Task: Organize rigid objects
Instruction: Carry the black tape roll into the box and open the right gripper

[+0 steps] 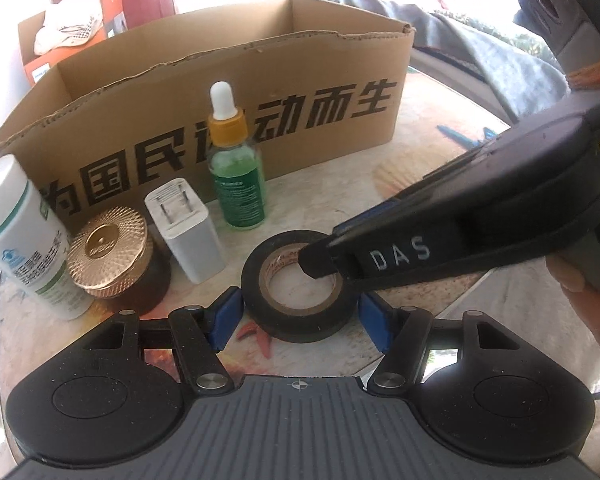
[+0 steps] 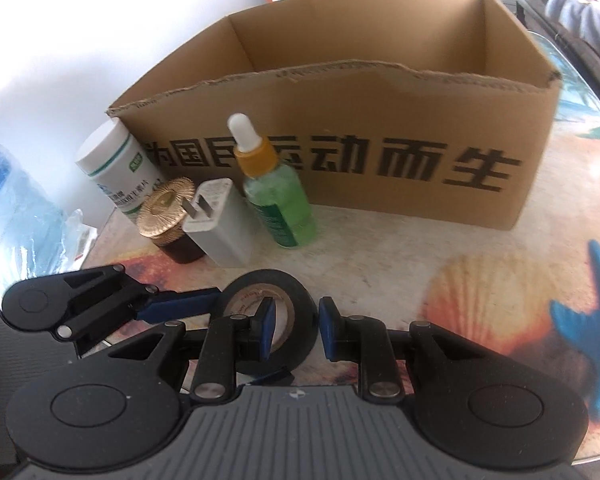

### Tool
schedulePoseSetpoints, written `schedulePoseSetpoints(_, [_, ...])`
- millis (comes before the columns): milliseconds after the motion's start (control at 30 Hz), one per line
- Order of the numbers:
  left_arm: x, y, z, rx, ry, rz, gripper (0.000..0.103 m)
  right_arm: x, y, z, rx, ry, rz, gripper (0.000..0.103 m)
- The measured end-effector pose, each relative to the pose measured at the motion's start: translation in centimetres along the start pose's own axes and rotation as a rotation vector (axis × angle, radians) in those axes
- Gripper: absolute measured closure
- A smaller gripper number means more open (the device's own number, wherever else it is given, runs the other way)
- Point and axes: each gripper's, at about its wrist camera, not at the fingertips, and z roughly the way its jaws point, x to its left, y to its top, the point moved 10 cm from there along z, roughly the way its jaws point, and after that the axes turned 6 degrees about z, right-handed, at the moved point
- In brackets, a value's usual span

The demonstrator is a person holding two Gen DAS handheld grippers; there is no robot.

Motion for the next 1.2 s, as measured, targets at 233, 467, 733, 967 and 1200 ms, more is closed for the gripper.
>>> schedulePoseSetpoints(233, [0.0,0.4,0.8,0.01,-0.013,-0.015,0.037,-0.1,0.2,0.0,-0.02,0.006,-0.012,0.079])
schedulePoseSetpoints(467, [-0.1,0.4,0.5,-0.001,-0.002,-0.021,0.038,-0.1,0.2,-0.1,-0.038,0.003,-0.028,0.082])
schedulePoseSetpoints(733, [-0.4,2.7,-3.2,-0.1,0.026,-0.011,0.039,1.0,1.3,-3.7,-0.129,0.004,-0.033,0.082])
schedulePoseSetpoints(967, [0.5,6.6,-8.2,-0.233,0.098,0.001,0.039,3.3,4.8,-9.0,-0.271,0.039,-0.095,0.082])
schedulePoseSetpoints(1200, [3.7,11.9,-10.5,-0.294,0.133,-0.024,0.039,5.4,10.6,-11.6,-0.353,0.089,-0.183,0.081])
